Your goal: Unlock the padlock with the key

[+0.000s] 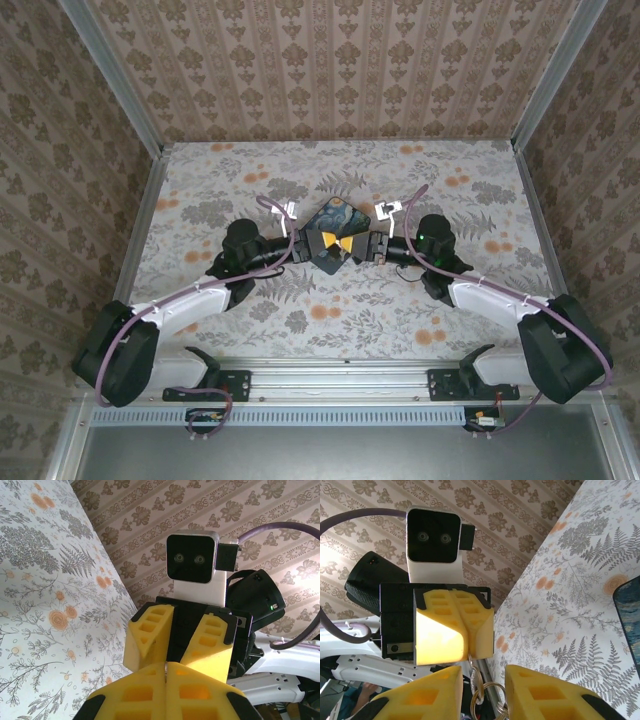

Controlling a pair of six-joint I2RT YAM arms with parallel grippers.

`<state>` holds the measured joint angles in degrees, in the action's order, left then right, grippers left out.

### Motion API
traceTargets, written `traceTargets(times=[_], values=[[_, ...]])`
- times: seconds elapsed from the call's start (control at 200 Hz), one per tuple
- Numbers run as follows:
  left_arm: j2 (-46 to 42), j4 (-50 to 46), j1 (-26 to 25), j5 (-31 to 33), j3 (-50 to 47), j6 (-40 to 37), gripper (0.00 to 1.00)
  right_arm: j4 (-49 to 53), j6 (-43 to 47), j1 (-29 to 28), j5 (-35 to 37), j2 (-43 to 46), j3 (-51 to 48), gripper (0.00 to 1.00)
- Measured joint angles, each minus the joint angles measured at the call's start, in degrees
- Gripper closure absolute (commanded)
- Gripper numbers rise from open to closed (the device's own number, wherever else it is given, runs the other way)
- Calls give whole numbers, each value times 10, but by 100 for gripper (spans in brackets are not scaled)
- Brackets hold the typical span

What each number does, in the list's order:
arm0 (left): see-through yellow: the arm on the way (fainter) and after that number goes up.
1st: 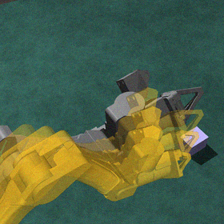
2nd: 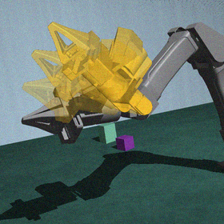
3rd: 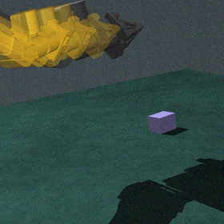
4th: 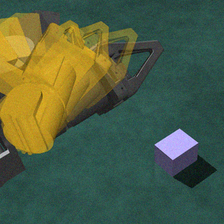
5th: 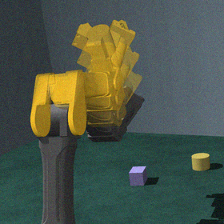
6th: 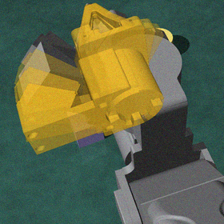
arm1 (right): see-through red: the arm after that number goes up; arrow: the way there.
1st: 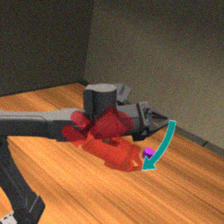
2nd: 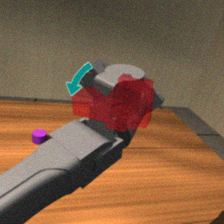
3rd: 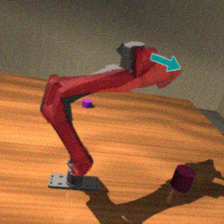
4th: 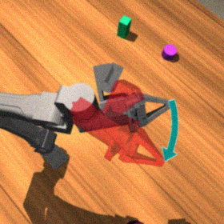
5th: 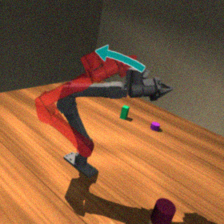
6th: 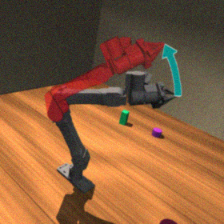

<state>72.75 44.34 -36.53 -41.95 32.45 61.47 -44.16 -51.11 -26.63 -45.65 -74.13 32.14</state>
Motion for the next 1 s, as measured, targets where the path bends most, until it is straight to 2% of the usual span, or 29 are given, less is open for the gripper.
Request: traceTargets(times=[0.325,0.515,0.935,1.0], values=[[0,25,6,6,-13,7,100,-19,-3,-13,0,-14,0,79],[0,37,6,6,-19,15,100,-24,-5,-13,0,-14,0,78],[1,52,9,2,-19,16,100,-44,-18,-13,3,-21,0,100],[3,57,9,2,-19,16,100,-47,-18,-13,4,-21,0,100]])
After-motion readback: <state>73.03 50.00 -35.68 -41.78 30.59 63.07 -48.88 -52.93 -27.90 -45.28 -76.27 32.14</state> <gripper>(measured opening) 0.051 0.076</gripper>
